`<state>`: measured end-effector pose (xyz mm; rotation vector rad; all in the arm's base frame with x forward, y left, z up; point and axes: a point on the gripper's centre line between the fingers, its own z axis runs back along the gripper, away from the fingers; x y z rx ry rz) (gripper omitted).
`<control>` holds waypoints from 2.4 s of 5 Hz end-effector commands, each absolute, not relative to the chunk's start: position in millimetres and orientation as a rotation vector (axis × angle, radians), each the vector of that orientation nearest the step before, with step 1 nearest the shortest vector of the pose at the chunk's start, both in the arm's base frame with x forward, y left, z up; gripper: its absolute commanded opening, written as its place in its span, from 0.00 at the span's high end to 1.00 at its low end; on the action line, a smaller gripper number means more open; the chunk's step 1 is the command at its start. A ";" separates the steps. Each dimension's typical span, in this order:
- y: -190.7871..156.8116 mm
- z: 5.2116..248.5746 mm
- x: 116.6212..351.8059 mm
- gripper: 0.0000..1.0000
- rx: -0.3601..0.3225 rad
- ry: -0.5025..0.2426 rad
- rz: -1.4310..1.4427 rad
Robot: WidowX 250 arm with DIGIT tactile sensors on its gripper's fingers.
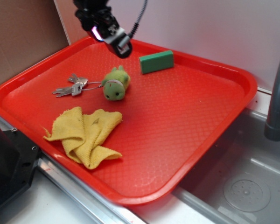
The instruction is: Grab the green block.
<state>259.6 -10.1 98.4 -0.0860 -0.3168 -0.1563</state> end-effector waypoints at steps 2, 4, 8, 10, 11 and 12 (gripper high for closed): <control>14.7 55.6 345.5 0.00 -0.017 -0.300 -0.142; 5.7 31.4 343.6 1.00 -0.040 -0.251 -0.208; -15.3 130.8 272.9 1.00 0.002 -0.174 0.083; -31.0 167.5 218.6 1.00 -0.103 -0.068 0.309; -35.1 170.0 191.7 1.00 -0.170 -0.060 0.346; -40.0 170.6 177.3 1.00 -0.170 -0.101 0.376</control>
